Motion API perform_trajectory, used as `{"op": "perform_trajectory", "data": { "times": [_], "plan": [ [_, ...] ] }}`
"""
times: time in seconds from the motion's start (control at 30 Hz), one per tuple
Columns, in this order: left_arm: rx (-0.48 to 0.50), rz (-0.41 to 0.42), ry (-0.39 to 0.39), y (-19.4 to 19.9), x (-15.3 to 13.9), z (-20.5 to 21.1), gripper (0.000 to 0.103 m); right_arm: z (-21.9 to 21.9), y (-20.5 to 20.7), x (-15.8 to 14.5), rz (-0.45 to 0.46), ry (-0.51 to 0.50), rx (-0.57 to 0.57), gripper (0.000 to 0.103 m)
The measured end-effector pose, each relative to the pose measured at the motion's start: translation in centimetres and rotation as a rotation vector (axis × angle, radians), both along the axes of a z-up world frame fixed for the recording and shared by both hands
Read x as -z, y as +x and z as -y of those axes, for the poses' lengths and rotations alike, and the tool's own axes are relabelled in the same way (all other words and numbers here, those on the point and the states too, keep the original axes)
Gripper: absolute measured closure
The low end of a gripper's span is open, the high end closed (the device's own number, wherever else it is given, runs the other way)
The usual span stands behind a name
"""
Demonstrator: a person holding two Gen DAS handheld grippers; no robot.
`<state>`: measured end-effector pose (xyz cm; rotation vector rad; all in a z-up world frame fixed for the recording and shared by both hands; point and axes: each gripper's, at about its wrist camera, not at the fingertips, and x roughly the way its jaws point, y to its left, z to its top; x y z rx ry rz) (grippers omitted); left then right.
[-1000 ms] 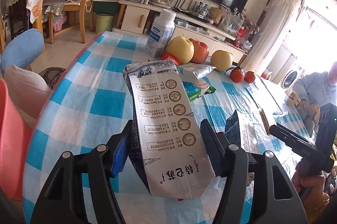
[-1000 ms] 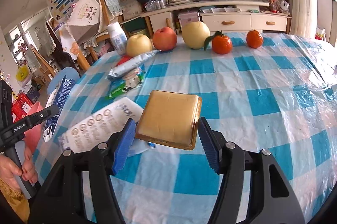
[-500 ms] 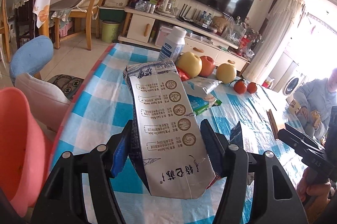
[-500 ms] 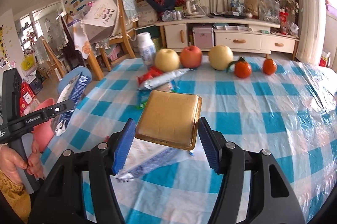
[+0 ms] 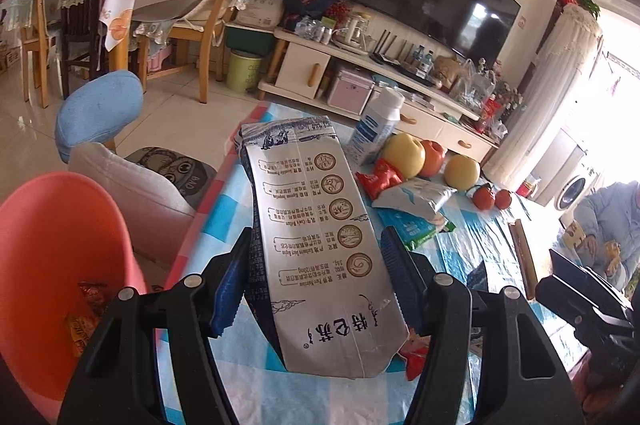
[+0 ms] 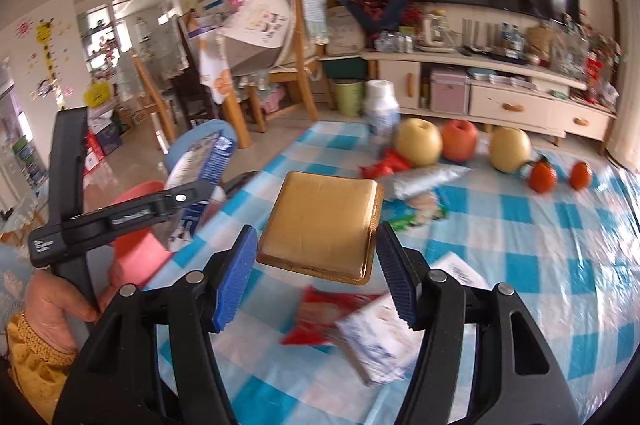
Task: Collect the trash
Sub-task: 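Carry the milk carton and gold package to the pink bucket while both tools open over it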
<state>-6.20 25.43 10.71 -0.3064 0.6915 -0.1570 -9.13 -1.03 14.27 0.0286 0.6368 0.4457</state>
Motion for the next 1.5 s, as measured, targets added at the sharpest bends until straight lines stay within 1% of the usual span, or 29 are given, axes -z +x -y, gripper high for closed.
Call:
{"op": "perform_trajectory", "data": {
  "times": [0.23,0.4,0.53,0.63,0.7,0.83,0.93,1.07,1.13,1.2,1.23,1.27,1.3,1.4,1.5],
  "plan": [
    [-0.078,0.017,0.002,-0.5,-0.9,-3.2,0.039,-5.7,0.1,-1.1,0.021,-0.015,-0.12,0.041],
    [-0.169,0.012,-0.002,-1.1,-1.3,-6.9,0.039,-10.0,0.2,-1.4,0.031,-0.027,-0.213,0.041],
    [-0.267,-0.003,-0.003,-1.7,-1.2,-10.7,0.039,-13.8,0.4,-1.2,0.03,-0.042,-0.287,0.041],
    [-0.336,-0.016,-0.005,-2.4,-1.0,-13.5,0.039,-16.6,0.7,-0.6,0.022,-0.052,-0.342,0.041],
    [-0.381,-0.022,-0.021,-2.9,-0.8,-15.6,0.039,-18.8,0.9,-0.1,0.014,-0.06,-0.381,0.041],
    [-0.452,-0.038,-0.034,-3.7,-0.3,-18.3,0.039,-22.3,1.0,0.9,0.003,-0.075,-0.441,0.041],
    [-0.486,-0.057,-0.044,-4.0,0.3,-19.9,0.039,-24.4,1.0,1.8,-0.001,-0.092,-0.475,0.041],
    [-0.506,-0.075,-0.041,-3.8,0.7,-20.5,0.039,-27.0,1.4,3.3,-0.021,-0.11,-0.51,0.04],
    [-0.516,-0.095,-0.034,-3.5,1.1,-20.8,0.038,-27.7,1.6,4.2,-0.043,-0.128,-0.519,0.038],
    [-0.524,-0.119,-0.032,-3.3,1.5,-21.0,0.024,-28.0,1.6,5.0,-0.063,-0.148,-0.505,0.03],
    [-0.534,-0.131,-0.023,-3.2,1.7,-21.0,0.023,-27.8,1.6,5.3,-0.062,-0.147,-0.487,0.022],
    [-0.541,-0.135,-0.017,-3.1,1.8,-21.0,0.023,-27.4,1.5,5.5,-0.065,-0.135,-0.47,0.019],
    [-0.545,-0.133,-0.016,-3.2,1.8,-21.0,0.022,-26.9,1.6,5.6,-0.071,-0.122,-0.455,0.018],
    [-0.56,-0.095,-0.018,-3.6,1.6,-20.9,0.021,-24.8,1.7,5.8,-0.102,-0.082,-0.392,0.012],
    [-0.545,-0.058,0.008,-3.5,1.2,-20.1,0.02,-22.6,1.4,5.9,-0.128,-0.049,-0.337,0.011]
  ]
}}
